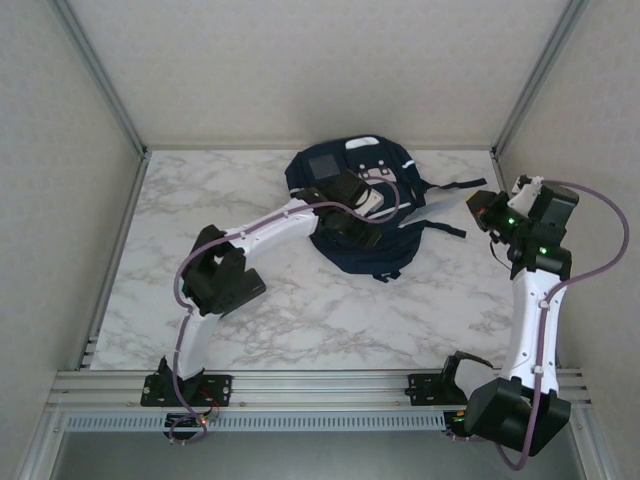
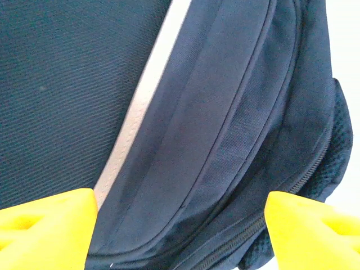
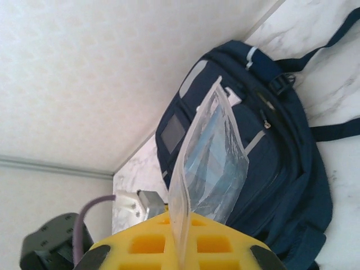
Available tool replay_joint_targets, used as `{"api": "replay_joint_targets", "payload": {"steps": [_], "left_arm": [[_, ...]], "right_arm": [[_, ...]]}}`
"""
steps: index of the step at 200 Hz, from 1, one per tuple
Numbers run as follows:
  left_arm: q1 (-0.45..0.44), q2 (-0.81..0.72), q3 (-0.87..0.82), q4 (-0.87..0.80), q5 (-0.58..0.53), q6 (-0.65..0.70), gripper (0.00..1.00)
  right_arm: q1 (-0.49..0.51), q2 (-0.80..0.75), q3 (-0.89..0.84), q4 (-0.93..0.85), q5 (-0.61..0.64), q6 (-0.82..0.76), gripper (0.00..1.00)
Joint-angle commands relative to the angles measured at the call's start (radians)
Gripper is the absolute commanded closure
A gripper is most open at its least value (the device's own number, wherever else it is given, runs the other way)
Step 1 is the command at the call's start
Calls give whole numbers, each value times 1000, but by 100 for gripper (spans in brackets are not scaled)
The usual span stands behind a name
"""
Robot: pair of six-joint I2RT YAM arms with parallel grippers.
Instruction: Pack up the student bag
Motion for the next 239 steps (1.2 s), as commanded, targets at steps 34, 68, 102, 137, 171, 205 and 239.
{"api": "replay_joint_targets", "payload": {"steps": [34, 68, 102, 137, 171, 205, 239], "left_arm": [[-55, 152, 147, -63, -150, 98, 22], [-61, 203, 154, -28, -266, 107, 24], [-58, 219, 175, -16, -278, 105, 57], [-48, 216, 249, -99, -164, 83, 100], [-19, 183, 325, -194, -49, 39, 100], [60, 144, 373, -219, 137, -59, 100], [151, 168, 482, -229, 345, -220, 100]], "right_arm": [[-17, -36, -16, 27, 70, 25, 100], [-15, -46, -22, 30, 67, 23, 100], [-15, -51, -22, 25, 64, 14, 100], [-16, -54, -16, 4, 80, -11, 100], [-16, -81, -1, -56, 182, -60, 100], [-15, -117, 19, -102, 277, -105, 100], [-16, -103, -1, -82, 221, -88, 100]]}}
